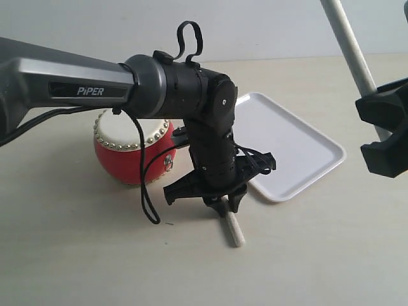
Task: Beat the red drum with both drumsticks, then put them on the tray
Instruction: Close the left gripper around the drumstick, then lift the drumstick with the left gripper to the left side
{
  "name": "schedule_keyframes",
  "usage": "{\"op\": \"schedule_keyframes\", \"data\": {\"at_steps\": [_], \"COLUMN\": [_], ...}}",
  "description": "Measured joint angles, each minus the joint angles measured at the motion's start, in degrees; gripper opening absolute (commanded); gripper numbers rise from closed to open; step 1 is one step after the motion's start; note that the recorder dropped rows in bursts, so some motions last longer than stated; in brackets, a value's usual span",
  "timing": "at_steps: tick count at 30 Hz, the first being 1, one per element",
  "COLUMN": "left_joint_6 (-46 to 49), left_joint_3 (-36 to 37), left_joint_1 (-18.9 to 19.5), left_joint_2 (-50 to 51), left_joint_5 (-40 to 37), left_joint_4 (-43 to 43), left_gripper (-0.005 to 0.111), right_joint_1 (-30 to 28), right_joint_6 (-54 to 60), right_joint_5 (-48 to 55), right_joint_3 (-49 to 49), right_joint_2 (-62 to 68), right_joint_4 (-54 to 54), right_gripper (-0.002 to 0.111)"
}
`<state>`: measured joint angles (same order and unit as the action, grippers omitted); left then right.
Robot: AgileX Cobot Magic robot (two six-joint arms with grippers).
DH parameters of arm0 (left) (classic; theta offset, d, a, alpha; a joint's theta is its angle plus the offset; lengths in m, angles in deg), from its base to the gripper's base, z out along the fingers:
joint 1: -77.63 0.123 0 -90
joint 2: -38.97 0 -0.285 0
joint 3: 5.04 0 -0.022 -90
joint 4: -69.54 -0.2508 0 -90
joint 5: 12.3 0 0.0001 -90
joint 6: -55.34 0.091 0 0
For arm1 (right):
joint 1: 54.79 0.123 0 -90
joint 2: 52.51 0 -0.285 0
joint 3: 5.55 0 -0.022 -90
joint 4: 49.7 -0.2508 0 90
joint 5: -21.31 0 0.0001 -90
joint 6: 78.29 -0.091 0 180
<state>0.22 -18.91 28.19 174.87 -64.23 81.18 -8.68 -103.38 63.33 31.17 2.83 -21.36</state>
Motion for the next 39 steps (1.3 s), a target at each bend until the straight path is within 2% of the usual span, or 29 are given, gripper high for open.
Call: {"op": "schedule_keyframes", "data": {"at_steps": [1,12,22,29,35,39], "left_joint_6": [0.0,0.69,1.99,13.06,23.95,29.35], "left_joint_3": [0.0,0.0,0.0,0.0,0.0,3.4], "left_joint_1": [0.0,-0.23,0.72,1.6,4.8,6.84], "left_joint_2": [0.0,-0.39,-8.12,-15.33,-23.26,-30.72], "left_joint_5": [0.0,-1.37,-0.98,0.19,-3.05,-3.91], "left_joint_4": [0.0,-1.65,-6.41,-7.12,-7.83,-9.14], "left_gripper": [0.0,0.0,0.0,0.0,0.0,0.0], "right_joint_1": [0.0,0.0,0.0,0.0,0.0,0.0], "right_joint_6": [0.0,0.0,0.0,0.0,0.23,2.32], "right_joint_5": [0.0,-0.12,-1.52,-1.66,0.58,1.49], "right_joint_3": [0.0,0.0,0.0,0.0,-1.75,-6.21], "right_joint_2": [0.0,0.0,0.0,0.0,0.0,0.0], "right_joint_4": [0.0,0.0,0.34,0.34,-0.09,-2.17], "right_gripper": [0.0,0.0,0.0,0.0,0.0,0.0]}}
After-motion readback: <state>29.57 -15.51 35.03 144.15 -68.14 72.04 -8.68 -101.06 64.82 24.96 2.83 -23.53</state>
